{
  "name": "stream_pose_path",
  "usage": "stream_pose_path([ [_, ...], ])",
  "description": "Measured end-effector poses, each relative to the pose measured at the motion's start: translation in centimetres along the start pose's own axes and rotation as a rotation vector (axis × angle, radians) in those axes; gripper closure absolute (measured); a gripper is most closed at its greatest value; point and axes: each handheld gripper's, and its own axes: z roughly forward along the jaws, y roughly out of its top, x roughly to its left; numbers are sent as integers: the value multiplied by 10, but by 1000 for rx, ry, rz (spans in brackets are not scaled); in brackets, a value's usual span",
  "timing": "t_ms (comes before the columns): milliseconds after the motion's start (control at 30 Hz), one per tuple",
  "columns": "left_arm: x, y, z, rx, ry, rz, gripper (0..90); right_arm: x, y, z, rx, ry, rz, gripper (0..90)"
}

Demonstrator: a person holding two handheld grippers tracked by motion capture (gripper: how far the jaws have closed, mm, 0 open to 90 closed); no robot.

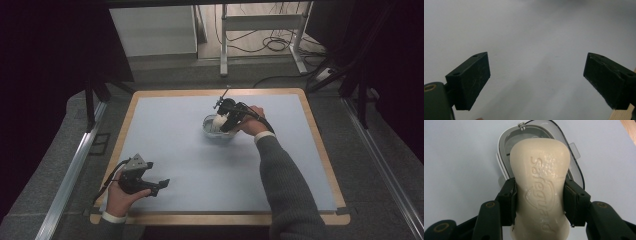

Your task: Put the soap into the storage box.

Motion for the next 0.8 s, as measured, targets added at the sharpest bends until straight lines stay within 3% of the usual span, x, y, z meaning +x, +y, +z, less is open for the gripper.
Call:
stream_pose_path([
  [467,0,0,2,5,-1,2,75,-2,18,16,-2,-12,-60,494],
  [800,-1,0,3,9,2,3,75,-4,15,25,29,-30,-82,491],
])
